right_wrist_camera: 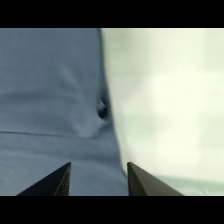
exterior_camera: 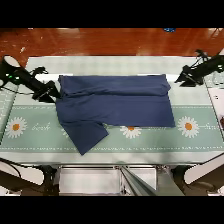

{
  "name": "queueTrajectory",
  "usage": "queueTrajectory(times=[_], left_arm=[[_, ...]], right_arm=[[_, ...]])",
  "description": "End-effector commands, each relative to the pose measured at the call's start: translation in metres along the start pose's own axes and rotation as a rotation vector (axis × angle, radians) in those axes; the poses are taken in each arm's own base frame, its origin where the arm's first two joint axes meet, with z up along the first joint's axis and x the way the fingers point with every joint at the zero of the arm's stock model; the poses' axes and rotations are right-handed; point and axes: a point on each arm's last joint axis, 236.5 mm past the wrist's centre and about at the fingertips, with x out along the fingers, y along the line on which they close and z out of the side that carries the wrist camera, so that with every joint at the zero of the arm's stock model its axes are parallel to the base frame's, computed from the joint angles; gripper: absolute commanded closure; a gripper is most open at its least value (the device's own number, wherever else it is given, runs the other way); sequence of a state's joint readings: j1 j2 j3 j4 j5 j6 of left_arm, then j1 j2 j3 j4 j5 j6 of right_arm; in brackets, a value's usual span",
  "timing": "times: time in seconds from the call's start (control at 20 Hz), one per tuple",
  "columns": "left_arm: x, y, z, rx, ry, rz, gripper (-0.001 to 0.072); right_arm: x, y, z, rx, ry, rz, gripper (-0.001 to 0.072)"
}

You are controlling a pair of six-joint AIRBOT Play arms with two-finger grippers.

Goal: Fold the shirts.

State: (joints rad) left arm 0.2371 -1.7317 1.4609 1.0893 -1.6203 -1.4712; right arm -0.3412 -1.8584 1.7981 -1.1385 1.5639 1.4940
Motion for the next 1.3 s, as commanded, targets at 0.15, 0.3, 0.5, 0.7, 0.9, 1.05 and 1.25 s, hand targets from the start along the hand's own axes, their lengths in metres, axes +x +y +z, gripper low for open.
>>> queueTrajectory(times=[0.15, 0.3, 0.5, 0.7, 0.9, 1.05, 1.25], left_arm=[[-0.043, 0.059, -0.054, -0.145, -0.409, 0.178, 0.0201], [0.0, 0.066, -0.099, -0.218, -0.496, 0.073, 0.0201], [0.065, 0.065, -0.136, -0.302, -0.411, -0.075, 0.0201], [0.075, 0.05, -0.127, -0.284, -0.432, -0.15, 0.0202], [0.088, 0.03, -0.118, -0.278, -0.417, -0.19, 0.0202], [0.105, 0.007, -0.113, -0.26, -0.379, -0.235, 0.0202], [0.137, 0.0, -0.122, -0.221, -0.289, -0.189, 0.0275]], right_arm=[[-0.035, -0.045, -0.069, 0.124, -0.226, -0.086, 0.03], [-0.026, -0.039, -0.113, 0.14, -0.311, -0.031, 0.03], [-0.008, -0.006, -0.146, 0.131, -0.29, 0.124, 0.03], [-0.001, 0.003, -0.157, 0.131, -0.245, 0.167, 0.03], [-0.001, 0.007, -0.162, 0.13, -0.227, 0.18, 0.03], [-0.001, 0.007, -0.163, 0.13, -0.221, 0.182, 0.03], [-0.005, 0.002, -0.156, 0.153, -0.251, 0.181, 0.03]])
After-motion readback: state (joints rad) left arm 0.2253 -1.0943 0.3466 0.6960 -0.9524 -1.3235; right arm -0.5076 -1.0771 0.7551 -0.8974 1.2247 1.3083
